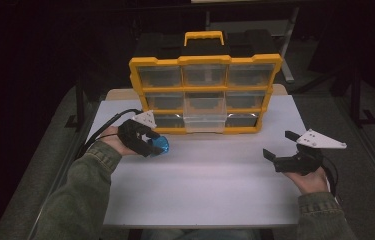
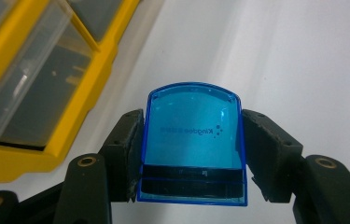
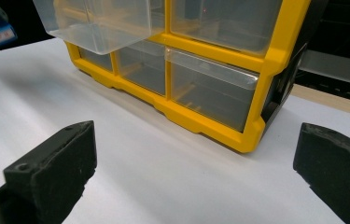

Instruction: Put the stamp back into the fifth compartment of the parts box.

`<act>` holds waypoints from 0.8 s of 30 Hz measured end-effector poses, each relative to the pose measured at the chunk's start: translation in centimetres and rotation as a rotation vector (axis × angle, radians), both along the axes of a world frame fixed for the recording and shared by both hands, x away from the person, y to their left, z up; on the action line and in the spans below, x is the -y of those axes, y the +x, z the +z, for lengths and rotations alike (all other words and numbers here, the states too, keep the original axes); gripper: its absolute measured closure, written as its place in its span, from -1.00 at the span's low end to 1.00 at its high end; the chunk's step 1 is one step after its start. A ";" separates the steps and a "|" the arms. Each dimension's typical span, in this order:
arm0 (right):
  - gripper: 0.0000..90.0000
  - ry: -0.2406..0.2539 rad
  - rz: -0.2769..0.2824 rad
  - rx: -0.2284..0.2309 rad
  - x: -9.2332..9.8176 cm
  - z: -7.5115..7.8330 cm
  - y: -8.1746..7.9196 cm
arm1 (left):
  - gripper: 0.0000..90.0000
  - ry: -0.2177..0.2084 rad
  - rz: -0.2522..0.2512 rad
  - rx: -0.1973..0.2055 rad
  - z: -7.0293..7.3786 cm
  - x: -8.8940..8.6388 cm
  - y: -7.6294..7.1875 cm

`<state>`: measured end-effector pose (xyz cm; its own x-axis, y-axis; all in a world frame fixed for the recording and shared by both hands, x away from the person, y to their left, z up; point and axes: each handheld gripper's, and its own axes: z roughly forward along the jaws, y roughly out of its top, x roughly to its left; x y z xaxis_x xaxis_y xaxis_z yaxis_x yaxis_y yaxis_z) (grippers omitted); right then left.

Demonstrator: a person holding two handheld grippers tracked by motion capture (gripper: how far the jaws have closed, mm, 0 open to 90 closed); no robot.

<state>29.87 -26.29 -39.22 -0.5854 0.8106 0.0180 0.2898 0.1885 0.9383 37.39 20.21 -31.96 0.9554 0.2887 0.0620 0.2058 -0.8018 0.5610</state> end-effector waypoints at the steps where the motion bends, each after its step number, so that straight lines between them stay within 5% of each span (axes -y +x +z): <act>1: -1.00 0.002 0.000 -0.001 0.0 0.0 0.0 | -0.07 -0.005 0.002 0.001 0.3 0.0 -0.1; 9: -1.00 0.003 0.000 -0.003 0.0 0.0 -0.1 | -0.07 -0.014 0.002 0.018 2.0 -0.3 -0.4; 15: -1.00 0.004 -0.004 -0.003 0.1 0.0 0.0 | -0.07 -0.080 0.013 0.045 4.0 -1.0 -0.3; 24: -1.00 0.008 -0.011 -0.001 0.3 0.0 -0.1 | -0.07 -0.113 0.021 0.084 6.7 -1.2 -0.1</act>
<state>29.74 -26.54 -39.23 -0.5766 0.8166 0.0247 0.2925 0.1781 0.9395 37.31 21.44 -25.26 0.9417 0.3187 0.1077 0.1705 -0.7283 0.6637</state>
